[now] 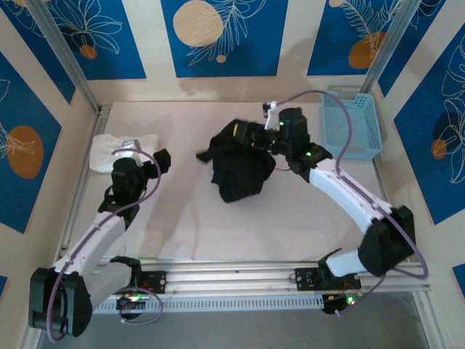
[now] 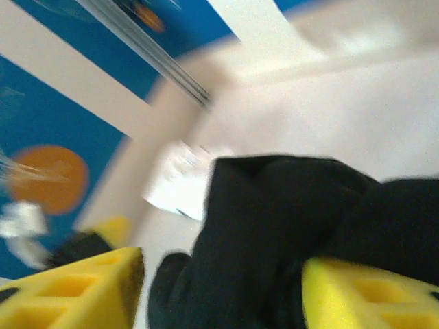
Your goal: Fold the inside-out t-shirt
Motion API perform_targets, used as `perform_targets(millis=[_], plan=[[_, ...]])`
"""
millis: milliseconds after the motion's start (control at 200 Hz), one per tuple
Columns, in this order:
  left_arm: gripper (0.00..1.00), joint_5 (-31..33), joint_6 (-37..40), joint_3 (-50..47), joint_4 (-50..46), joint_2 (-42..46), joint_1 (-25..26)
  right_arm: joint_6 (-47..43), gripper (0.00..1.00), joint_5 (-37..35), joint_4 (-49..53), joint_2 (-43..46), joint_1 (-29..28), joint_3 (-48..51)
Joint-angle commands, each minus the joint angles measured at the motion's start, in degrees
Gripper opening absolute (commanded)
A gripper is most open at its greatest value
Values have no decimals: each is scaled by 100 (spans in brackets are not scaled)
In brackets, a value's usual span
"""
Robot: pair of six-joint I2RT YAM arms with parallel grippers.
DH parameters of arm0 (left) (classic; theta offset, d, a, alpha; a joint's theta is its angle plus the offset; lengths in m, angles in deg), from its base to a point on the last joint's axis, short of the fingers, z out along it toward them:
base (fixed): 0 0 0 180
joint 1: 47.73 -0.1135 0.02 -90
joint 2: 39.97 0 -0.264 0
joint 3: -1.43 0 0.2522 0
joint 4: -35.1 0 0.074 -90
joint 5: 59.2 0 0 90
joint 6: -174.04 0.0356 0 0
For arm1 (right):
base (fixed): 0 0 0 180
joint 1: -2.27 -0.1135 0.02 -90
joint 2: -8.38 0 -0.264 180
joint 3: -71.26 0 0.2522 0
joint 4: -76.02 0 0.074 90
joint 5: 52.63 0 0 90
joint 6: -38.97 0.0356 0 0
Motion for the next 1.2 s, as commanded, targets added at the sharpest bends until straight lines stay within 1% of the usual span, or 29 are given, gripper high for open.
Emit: perform_targets(millis=[0, 50, 135, 195, 280, 380, 505, 570, 680, 745, 935, 1060, 1195], plan=[[100, 171, 249, 433, -370, -691, -120, -586, 73, -478, 1298, -425, 45, -209], [100, -270, 323, 844, -567, -1258, -212, -695, 76, -643, 1391, -517, 30, -198], [100, -992, 430, 1679, -873, -2295, -216, -745, 78, -700, 1179, -524, 8, -67], [100, -1269, 371, 2113, -877, -2936, -213, -748, 78, -640, 1038, -536, 12, -24], [100, -1245, 358, 2633, -902, -3752, -221, -754, 78, -601, 993, -578, 21, -51], [100, -1211, 460, 3364, -1257, -4583, -237, -808, 78, -579, 1022, -576, 60, -98], [100, -1235, 516, 4067, -1685, -5325, -291, -808, 78, -551, 1038, -552, 145, -55], [100, -1139, 514, 4195, -1807, -5518, -379, -785, 78, -524, 1040, -522, 186, 5], [100, -1019, 467, 4137, -1796, -5621, -592, -736, 78, -521, 958, -415, 249, 230], [99, -1296, 304, 4108, -1697, -5688, -762, -690, 78, -481, 911, -392, 306, 333], [99, -1714, -25, 4244, -1646, -5928, -1046, -575, 78, -329, 853, -383, 440, 433], [98, -1828, -233, 4224, -1536, -5933, -1212, -544, 78, -318, 822, -382, 478, 486], [98, -1900, -283, 4359, -1567, -5974, -1328, -494, 78, -285, 802, -430, 538, 521]])
